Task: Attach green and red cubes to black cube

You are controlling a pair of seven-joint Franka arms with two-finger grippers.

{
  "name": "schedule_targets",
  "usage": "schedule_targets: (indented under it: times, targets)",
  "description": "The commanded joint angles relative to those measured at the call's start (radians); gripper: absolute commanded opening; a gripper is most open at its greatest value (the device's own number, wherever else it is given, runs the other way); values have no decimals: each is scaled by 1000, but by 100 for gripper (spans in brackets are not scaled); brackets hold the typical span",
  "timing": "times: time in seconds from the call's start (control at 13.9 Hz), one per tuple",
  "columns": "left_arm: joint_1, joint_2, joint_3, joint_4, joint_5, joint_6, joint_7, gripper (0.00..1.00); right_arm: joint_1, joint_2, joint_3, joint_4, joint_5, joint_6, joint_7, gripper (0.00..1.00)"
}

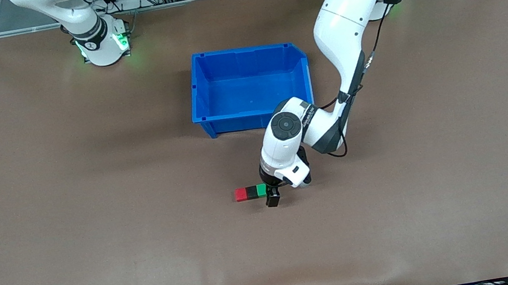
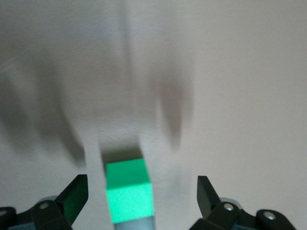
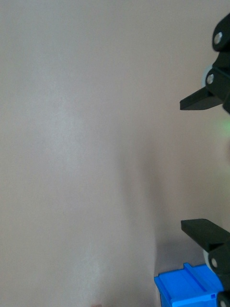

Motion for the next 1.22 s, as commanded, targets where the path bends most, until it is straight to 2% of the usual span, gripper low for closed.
schedule_targets:
  times: [0.0, 0.14, 0.43, 0.57, 0.79, 0.93, 1.15]
  targets:
    - [-10, -59, 42, 3, 104, -94, -13, 100, 2, 6, 2, 22, 16, -15, -9, 100]
    - [-4, -104, 45, 2, 222, -222, 11, 100, 7, 6, 2, 22, 16, -14, -9, 100]
    - [66, -180, 42, -26, 235, -267, 272, 100, 25, 6, 2, 23, 18, -12, -7, 100]
    - [123, -268, 39, -82, 230, -297, 405, 100, 27, 6, 2, 23, 18, -10, -7, 100]
    - [227, -435, 22, -245, 225, -295, 612, 100, 28, 6, 2, 23, 18, -10, -7, 100]
    - [365, -544, -64, -354, 215, -293, 758, 100, 36, 6, 2, 23, 18, -9, -7, 100]
    - [628, -670, -248, -484, 210, -294, 998, 100, 36, 6, 2, 23, 16, -9, -7, 100]
